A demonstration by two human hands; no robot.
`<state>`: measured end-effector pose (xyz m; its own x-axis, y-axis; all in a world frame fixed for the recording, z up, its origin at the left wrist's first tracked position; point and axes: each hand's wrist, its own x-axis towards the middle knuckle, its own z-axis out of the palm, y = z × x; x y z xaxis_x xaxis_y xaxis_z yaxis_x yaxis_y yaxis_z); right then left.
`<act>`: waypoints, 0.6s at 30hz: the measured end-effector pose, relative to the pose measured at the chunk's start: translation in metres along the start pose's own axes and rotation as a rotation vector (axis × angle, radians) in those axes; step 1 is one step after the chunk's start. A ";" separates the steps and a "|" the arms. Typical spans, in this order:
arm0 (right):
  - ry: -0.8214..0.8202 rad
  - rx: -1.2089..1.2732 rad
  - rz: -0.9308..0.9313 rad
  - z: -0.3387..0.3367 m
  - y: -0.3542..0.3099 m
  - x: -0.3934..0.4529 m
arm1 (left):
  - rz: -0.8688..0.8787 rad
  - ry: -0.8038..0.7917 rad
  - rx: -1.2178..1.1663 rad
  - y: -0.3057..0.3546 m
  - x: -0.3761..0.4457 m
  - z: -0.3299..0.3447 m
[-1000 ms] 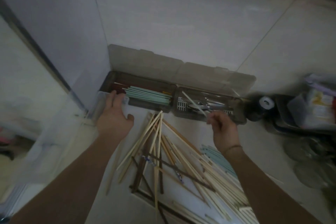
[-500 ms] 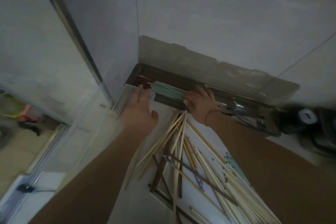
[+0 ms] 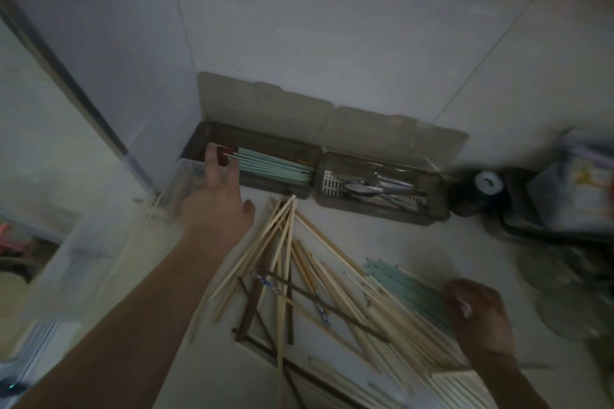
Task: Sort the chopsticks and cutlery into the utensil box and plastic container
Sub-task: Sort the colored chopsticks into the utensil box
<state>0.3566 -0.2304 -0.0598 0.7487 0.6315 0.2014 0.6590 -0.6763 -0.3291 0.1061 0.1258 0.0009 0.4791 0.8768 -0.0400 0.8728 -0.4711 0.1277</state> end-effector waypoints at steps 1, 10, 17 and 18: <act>0.018 -0.023 -0.003 -0.002 0.007 -0.005 | 0.047 0.049 -0.001 0.011 -0.007 -0.001; -0.208 -0.144 0.011 -0.001 0.025 -0.010 | 0.577 -0.158 -0.048 0.162 -0.081 0.041; -0.359 -0.225 -0.036 -0.006 0.024 0.009 | 0.690 -0.266 0.097 0.219 -0.103 0.081; -0.388 -0.224 -0.043 -0.006 0.022 0.012 | 0.694 -0.268 0.087 0.219 -0.103 0.083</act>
<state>0.3804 -0.2402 -0.0590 0.6664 0.7273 -0.1640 0.7201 -0.6849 -0.1110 0.2556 -0.0757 -0.0491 0.9190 0.3270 -0.2203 0.3604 -0.9233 0.1331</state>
